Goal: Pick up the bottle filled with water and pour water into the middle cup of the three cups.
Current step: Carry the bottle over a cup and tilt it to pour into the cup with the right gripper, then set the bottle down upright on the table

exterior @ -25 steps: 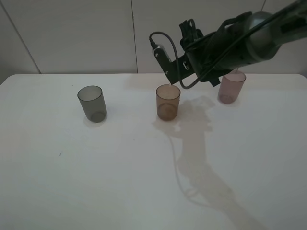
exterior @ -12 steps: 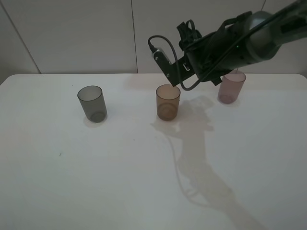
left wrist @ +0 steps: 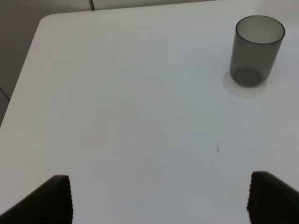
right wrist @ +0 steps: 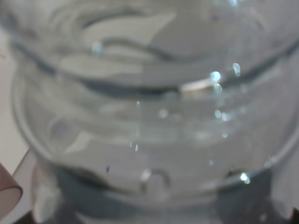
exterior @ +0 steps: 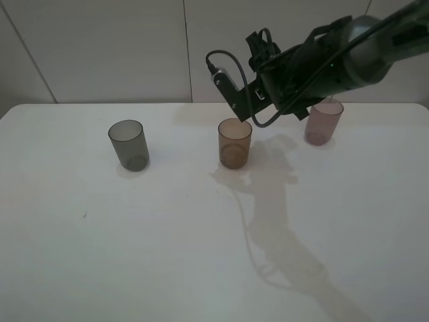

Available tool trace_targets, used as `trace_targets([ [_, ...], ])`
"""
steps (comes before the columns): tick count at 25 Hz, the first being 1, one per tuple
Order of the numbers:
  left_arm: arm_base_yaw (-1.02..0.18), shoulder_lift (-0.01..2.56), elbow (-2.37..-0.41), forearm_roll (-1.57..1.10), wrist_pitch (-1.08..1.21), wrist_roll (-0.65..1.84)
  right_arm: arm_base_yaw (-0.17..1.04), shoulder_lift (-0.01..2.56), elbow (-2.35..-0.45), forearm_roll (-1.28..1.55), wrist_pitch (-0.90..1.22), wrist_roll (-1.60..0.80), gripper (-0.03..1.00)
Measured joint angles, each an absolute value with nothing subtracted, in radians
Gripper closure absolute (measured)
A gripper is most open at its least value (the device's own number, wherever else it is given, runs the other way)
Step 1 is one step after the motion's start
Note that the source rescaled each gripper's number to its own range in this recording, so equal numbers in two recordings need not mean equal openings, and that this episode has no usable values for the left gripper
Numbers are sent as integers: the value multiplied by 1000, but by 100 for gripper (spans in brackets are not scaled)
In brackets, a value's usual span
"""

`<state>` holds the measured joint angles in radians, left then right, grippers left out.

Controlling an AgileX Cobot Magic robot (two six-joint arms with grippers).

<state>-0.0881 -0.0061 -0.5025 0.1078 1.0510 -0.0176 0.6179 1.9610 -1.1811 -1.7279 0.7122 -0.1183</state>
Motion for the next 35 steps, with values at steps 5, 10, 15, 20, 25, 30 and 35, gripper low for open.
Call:
trace_targets([
  [5, -88, -6, -503, 108, 1051, -18, 618, 1961, -1181, -1728, 712, -118, 96],
  [10, -88, -6, -503, 108, 1051, -18, 618, 1961, -1181, -1728, 712, -117, 96],
  [15, -88, -6, -503, 108, 1051, -18, 634, 1961, -1181, -1728, 711, -68, 96],
  [20, -88, -6, -503, 108, 1051, -18, 640, 1954, -1181, -1683, 707, -13, 96],
  [25, -88, -6, -503, 108, 1051, -18, 639, 1873, -1181, -1402, 658, -9, 96],
  [30, -88, -6, -503, 108, 1051, -18, 588, 1745, -1182, -1009, 546, -8, 96],
  [35, -88, -6, -503, 108, 1051, -18, 501, 1650, -1075, -676, 429, 0, 96],
])
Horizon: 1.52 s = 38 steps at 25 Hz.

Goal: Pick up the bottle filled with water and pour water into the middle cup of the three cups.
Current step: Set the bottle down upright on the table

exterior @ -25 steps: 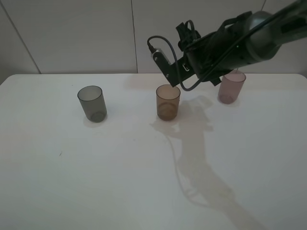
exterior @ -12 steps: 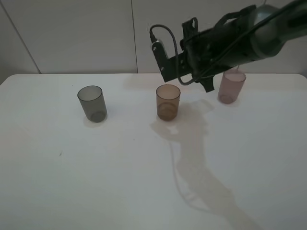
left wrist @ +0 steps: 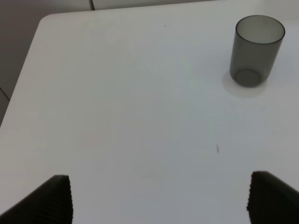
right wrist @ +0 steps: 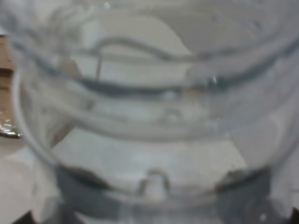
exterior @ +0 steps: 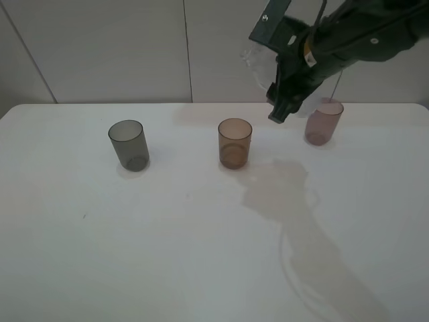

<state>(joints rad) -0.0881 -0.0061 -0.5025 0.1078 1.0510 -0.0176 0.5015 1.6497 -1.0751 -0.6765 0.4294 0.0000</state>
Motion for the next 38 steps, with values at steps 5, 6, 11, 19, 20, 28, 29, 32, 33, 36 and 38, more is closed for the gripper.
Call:
trace_targets([
  [5, -88, -6, -503, 108, 1051, -18, 433, 1599, -854, -505, 193, 45, 96],
  [6, -88, -6, -503, 108, 1051, -18, 421, 1599, -804, -478, 118, 53, 96],
  [11, -88, -6, -503, 108, 1051, -18, 396, 1610, -599, -353, -290, 57, 96],
  [19, -88, -6, -503, 108, 1051, -18, 396, 1731, -499, 21, -619, 57, 96],
  [20, -88, -6, -503, 108, 1051, -18, 396, 1753, -499, 55, -637, 57, 96],
  [28, -88, -6, -503, 108, 1051, -18, 396, 1900, -499, 140, -757, 57, 96],
  [29, -88, -6, -503, 108, 1051, -18, 396, 1916, -499, 140, -773, 57, 96],
  [32, -88, -6, -503, 108, 1051, -18, 396, 1947, -499, 142, -799, 57, 96],
  [33, -88, -6, -503, 108, 1051, -18, 396, 1951, -498, 143, -808, 57, 96],
  [36, -88, -6, -503, 108, 1051, -18, 396, 1956, -496, 146, -824, 57, 96],
  [38, -88, -6, -503, 108, 1051, -18, 396, 1956, -496, 148, -824, 57, 95],
])
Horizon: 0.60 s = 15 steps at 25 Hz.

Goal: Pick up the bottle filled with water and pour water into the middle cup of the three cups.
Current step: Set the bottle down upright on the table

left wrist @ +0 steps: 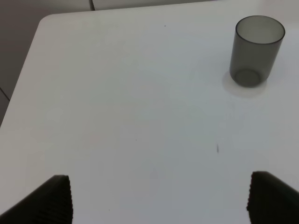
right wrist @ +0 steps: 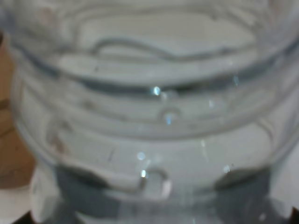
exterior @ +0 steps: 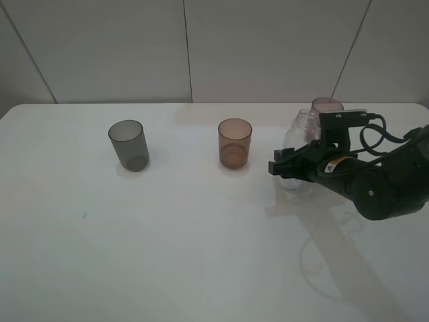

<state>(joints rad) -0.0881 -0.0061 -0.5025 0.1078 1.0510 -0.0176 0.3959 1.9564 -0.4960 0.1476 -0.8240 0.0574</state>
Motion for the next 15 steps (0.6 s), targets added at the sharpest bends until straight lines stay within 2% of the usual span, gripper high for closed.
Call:
trace_targets([
  [1, -88, -6, -503, 108, 1051, -18, 396, 1956, -496, 148, -824, 57, 89],
  [2, -88, -6, -503, 108, 1051, -18, 396, 1956, -496, 148, -826, 57, 77],
  [4, -88, -6, -503, 108, 1051, -18, 396, 1956, -496, 148, -834, 57, 40],
  [5, -88, -6, -503, 108, 1051, -18, 396, 1956, -496, 148, -837, 57, 25],
  [6, -88, -6, -503, 108, 1051, -18, 396, 1956, -496, 149, -843, 57, 14],
  [7, -88, -6, -503, 108, 1051, -18, 396, 1956, -496, 149, -851, 55, 8],
  [9, -88, -6, -503, 108, 1051, -18, 396, 1956, -496, 151, -858, 39, 1],
  [15, -88, -6, -503, 108, 1051, -18, 396, 1871, -490, 153, -865, 12, -3],
])
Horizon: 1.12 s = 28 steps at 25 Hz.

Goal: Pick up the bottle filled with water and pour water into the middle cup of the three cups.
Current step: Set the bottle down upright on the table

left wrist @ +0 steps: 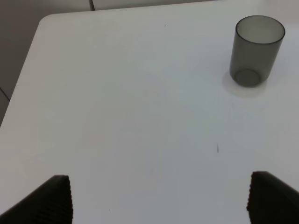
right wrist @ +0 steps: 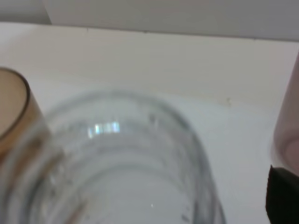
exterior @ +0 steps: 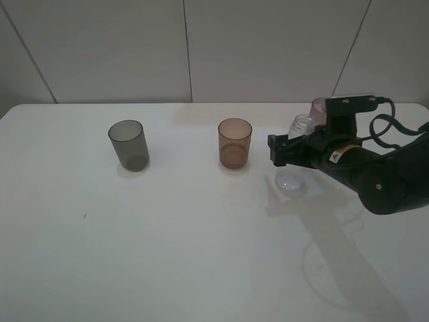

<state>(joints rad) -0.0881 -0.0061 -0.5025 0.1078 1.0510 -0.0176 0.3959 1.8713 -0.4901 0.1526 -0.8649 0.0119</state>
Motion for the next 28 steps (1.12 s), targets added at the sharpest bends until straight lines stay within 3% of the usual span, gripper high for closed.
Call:
trace_targets([
  [5, -88, -6, -503, 108, 1051, -18, 396, 1706, -489, 151, -841, 9, -3],
  [8, -88, -6, -503, 108, 1051, -18, 396, 1588, -487, 156, -714, 9, -3],
  [21, -88, -6, -503, 108, 1051, -18, 356, 1146, -486, 250, 239, 12, -3],
  [28, -88, -6, -503, 108, 1051, -18, 220, 882, -487, 241, 524, 15, -3],
])
